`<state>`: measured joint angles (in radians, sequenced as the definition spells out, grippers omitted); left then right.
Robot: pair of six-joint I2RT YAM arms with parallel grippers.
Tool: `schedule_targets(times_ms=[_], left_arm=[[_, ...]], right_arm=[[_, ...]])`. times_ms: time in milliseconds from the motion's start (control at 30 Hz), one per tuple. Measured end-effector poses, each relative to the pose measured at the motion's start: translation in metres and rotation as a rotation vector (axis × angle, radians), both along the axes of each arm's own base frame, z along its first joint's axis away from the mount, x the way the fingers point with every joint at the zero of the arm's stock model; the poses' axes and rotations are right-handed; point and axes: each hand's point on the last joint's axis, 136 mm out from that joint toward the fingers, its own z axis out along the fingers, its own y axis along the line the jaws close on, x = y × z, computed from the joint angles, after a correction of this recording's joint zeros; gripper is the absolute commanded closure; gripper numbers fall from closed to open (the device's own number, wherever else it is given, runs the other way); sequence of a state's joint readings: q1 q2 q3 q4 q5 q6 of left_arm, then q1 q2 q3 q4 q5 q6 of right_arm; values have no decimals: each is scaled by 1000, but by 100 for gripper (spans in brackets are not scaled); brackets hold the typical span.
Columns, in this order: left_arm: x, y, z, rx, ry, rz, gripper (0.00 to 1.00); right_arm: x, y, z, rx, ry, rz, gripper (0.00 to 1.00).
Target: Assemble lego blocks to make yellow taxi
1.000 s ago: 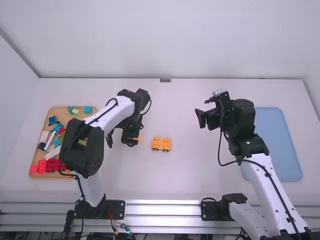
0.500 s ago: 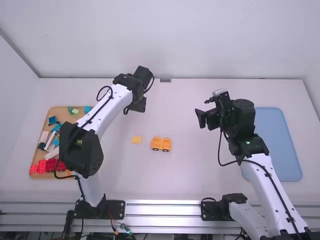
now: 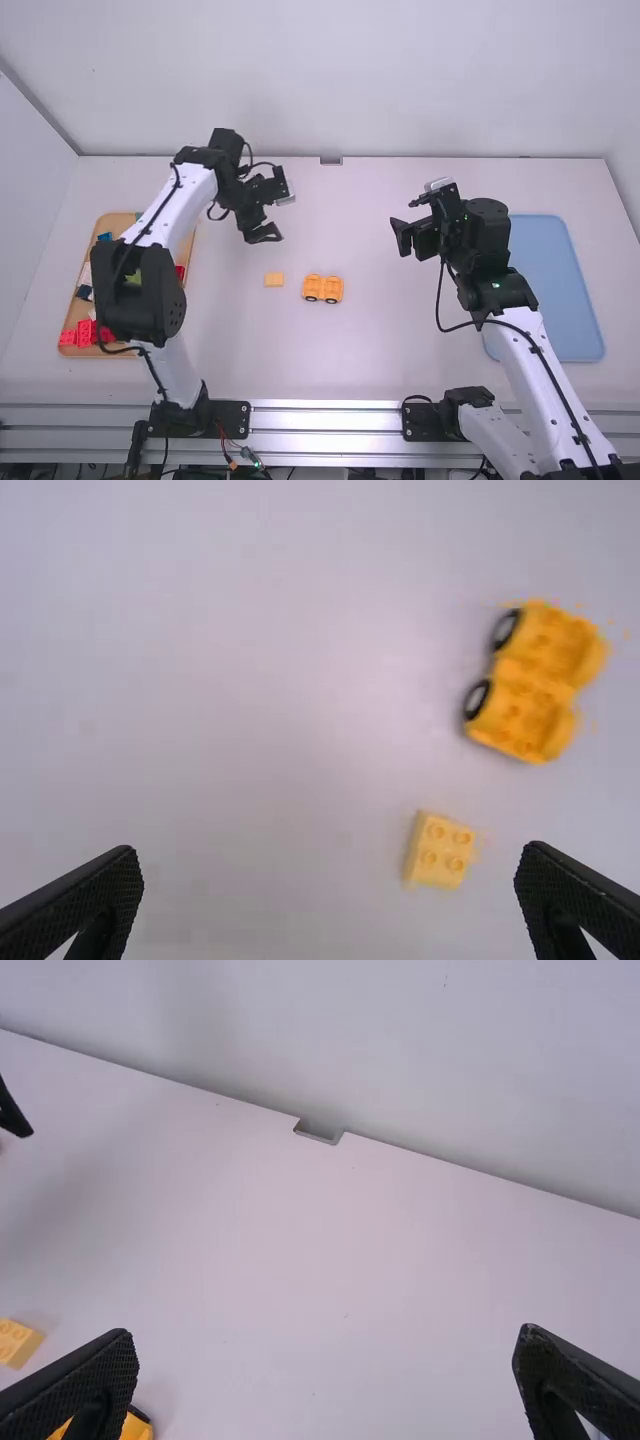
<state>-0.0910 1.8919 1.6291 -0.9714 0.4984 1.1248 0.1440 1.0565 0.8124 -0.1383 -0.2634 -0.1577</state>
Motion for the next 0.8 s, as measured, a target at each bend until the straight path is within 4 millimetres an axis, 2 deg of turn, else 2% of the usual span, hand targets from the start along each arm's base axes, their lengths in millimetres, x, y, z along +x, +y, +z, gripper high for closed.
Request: schedule_targets(times_ms=[33, 67, 167, 200, 300, 467, 533, 633, 800], left_arm=[[-10, 3, -7, -82, -9, -82, 1], [-13, 4, -9, -102, -9, -99, 1], [-37, 6, -27, -241, -32, -221, 1], [-52, 7, -38, -310, -48, -264, 1], [-66, 8, -55, -398, -114, -304, 1], [-66, 10, -82, -440, -237, -296, 1], [-63, 9, -86, -446, -253, -283, 0], [-61, 8, -96, -459, -253, -260, 1], [-70, 7, -117, -463, -214, -229, 7]], right_arm=[[0, 0, 0, -1, 0, 2, 1], [0, 0, 0, 1, 2, 2, 1], [-2, 0, -4, -2, 18, 5, 1], [-3, 0, -5, -3, 25, 3, 1], [-4, 0, -7, -2, 34, 3, 1], [-7, 6, -7, 13, 40, 38, 2], [-8, 8, -7, 17, 42, 54, 1], [-13, 13, -10, 21, 56, 87, 1], [-23, 25, -11, 5, 50, 194, 1]])
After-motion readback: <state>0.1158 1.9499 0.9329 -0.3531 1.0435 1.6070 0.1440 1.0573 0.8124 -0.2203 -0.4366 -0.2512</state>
